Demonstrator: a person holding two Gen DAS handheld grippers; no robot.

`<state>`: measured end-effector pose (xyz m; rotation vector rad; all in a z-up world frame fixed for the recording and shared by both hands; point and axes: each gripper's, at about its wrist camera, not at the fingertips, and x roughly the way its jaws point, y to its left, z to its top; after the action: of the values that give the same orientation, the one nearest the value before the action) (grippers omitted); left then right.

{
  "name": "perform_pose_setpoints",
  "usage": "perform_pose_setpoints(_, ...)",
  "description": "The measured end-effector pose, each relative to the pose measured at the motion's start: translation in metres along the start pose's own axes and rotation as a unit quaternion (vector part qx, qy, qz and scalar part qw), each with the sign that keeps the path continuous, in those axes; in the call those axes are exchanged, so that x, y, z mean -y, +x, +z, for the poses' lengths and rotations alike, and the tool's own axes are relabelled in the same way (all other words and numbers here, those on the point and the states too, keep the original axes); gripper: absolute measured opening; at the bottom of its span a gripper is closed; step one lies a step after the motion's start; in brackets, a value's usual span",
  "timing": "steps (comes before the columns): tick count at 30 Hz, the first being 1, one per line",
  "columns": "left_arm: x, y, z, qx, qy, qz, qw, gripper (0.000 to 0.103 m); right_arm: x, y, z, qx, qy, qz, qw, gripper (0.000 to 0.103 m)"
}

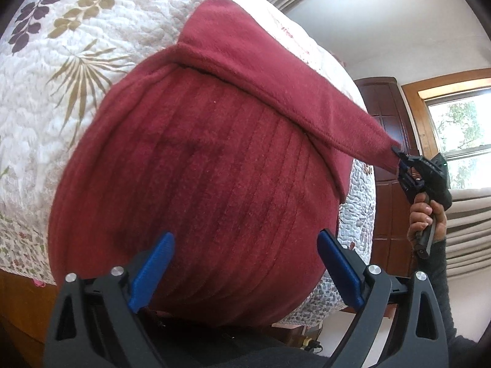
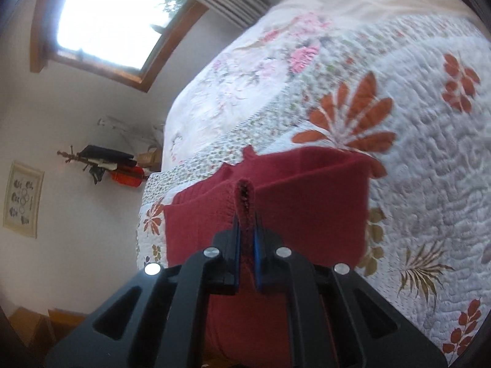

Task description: Fold small clothes

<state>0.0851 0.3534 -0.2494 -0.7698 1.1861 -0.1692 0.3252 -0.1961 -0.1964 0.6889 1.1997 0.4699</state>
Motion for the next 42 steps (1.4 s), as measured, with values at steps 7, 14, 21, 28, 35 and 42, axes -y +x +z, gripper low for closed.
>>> perform_pose_setpoints(7,0.004,0.005,0.007,-0.008,0.006,0.005,0.9999,0.095,0.053,0.031,-0.006,-0.020,0.069,-0.004,0.997,0.006)
perform_pose_setpoints(14,0.012,0.011,0.012,-0.013,0.009,0.007,0.9998,0.095,0.083,0.061,-0.011,-0.041,0.102,-0.006,0.994,0.006)
perform_pose_setpoints(21,0.025,0.015,0.018,-0.013,0.015,0.011,0.9998,0.095,0.118,0.055,-0.019,-0.036,0.161,0.050,0.985,0.019)
perform_pose_setpoints(28,0.027,0.019,0.019,-0.014,0.010,0.018,0.9997,0.095,0.119,0.061,-0.032,-0.057,0.150,0.045,0.986,0.016)
perform_pose_setpoints(35,0.021,-0.007,0.008,0.023,0.001,0.025,0.9994,0.099,0.118,0.043,-0.045,-0.043,0.129,0.026,0.990,0.038)
perform_pose_setpoints(42,-0.038,-0.059,-0.003,0.061,-0.031,0.062,0.9958,0.099,0.127,0.007,-0.114,-0.054,0.078,0.008,0.995,0.059)
